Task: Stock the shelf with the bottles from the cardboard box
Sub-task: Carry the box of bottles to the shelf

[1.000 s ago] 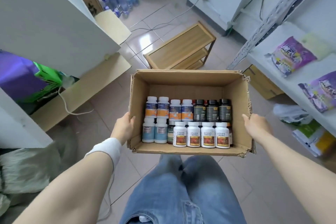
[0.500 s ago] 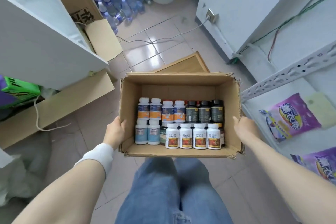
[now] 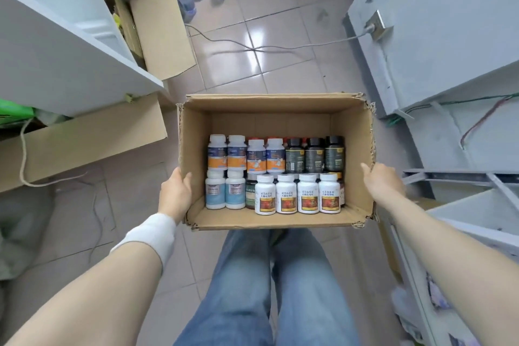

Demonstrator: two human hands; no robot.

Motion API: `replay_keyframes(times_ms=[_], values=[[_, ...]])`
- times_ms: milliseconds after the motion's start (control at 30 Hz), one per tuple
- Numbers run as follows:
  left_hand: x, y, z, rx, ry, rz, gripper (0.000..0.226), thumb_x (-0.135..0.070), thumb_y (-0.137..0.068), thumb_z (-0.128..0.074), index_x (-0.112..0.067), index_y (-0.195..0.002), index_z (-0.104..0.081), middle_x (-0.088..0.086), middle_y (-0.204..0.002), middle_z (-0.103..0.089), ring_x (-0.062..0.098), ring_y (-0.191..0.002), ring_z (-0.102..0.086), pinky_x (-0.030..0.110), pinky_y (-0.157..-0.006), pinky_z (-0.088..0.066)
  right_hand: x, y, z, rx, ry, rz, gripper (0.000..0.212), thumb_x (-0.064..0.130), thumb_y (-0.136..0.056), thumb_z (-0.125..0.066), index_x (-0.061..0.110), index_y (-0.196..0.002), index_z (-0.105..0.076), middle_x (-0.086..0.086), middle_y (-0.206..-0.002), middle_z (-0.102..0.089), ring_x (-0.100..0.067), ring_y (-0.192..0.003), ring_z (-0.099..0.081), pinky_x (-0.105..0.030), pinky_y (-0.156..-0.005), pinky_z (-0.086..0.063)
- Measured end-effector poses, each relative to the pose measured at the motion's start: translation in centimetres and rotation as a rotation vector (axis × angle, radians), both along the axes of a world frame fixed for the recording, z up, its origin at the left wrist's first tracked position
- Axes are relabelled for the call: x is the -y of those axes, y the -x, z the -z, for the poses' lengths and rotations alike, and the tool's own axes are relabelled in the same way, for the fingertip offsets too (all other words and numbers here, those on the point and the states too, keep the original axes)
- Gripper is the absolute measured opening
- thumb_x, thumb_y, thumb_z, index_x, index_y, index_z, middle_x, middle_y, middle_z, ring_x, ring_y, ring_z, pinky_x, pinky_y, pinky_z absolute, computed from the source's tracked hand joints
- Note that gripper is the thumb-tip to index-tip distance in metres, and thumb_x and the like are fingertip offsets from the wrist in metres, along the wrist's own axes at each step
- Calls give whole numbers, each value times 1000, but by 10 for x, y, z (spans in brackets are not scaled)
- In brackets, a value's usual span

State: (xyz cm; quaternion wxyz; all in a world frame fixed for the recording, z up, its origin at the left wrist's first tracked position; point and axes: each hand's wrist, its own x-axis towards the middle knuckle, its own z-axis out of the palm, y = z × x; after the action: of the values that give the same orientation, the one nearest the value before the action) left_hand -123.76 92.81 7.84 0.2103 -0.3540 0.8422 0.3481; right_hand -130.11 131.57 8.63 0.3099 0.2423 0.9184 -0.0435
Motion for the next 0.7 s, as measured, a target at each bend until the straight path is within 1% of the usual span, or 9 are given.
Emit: replay_keyframes(times_ms=[67, 133, 200, 300, 367, 467, 567, 633, 700], values=[[-3, 13, 14, 17, 8, -27, 30, -24, -99, -38, -9, -120, -53, 19, -120, -59, 36, -110, -52, 31, -85, -35, -2, 25, 18, 6, 14, -25, 49, 39, -99, -31, -1, -106, -58, -24, -110, -61, -36, -96, -56, -34, -70, -35], [-4, 25, 28, 43, 12, -47, 31, -25, -99, -38, -9, -122, -52, 19, -121, -58, 36, -111, -52, 32, -87, -37, -3, 51, 37, 14, 28, -64, 48, 39, -99, -32, -1, -102, -58, -23, -107, -62, -34, -89, -54, -33, -69, -37], [-3, 35, 42, 65, 22, -67, 32, -26, -98, -38, -9, -122, -52, 19, -121, -58, 37, -112, -52, 35, -91, -39, -3, 74, 55, 24, 35, -113, 48, 39, -98, -32, -1, -99, -58, -23, -105, -62, -35, -90, -56, -34, -68, -38], [-6, 43, 58, 79, 41, -86, 32, -23, -98, -40, -7, -121, -52, 22, -121, -58, 39, -112, -51, 36, -90, -39, -1, 98, 75, 23, 35, -165, 47, 38, -98, -33, -2, -97, -59, -23, -103, -63, -34, -85, -55, -33, -65, -37], [-8, 45, 65, 82, 70, -91, 31, -21, -98, -40, -5, -121, -52, 24, -121, -58, 41, -112, -51, 37, -90, -39, 1, 108, 83, 27, 34, -198, 48, 38, -98, -34, -2, -96, -59, -24, -102, -63, -35, -85, -54, -33, -65, -36], [-8, 52, 72, 92, 76, -101, 31, -23, -98, -40, -7, -121, -53, 21, -119, -60, 40, -111, -52, 38, -91, -40, 4, 124, 89, 43, 47, -221, 43, 39, -98, -32, 3, -89, -55, -23, -100, -62, -32, -79, -50, -33, -65, -36], [-3, 57, 78, 123, 84, -107, 31, -25, -98, -39, -9, -121, -53, 18, -117, -62, 39, -111, -53, 40, -93, -40, 7, 134, 93, 48, 37, -263, 47, 38, -99, -31, -1, -97, -58, -23, -102, -62, -33, -82, -52, -33, -66, -35], [-3, 58, 79, 138, 85, -122, 32, -25, -98, -39, -9, -123, -52, 16, -116, -63, 38, -111, -53, 40, -93, -41, 9, 131, 94, 26, 48, -247, 48, 37, -99, -31, -3, -99, -58, -23, -100, -62, -30, -78, -47, -33, -65, -35], [-7, 59, 80, 152, 61, -155, 32, -23, -98, -39, -10, -125, -50, 15, -118, -62, 36, -112, -53, 40, -95, -40, 10, 125, 94, 17, 83, -198, 49, 37, -99, -30, -3, -100, -58, -23, -101, -62, -30, -80, -48, -34, -66, -36]])
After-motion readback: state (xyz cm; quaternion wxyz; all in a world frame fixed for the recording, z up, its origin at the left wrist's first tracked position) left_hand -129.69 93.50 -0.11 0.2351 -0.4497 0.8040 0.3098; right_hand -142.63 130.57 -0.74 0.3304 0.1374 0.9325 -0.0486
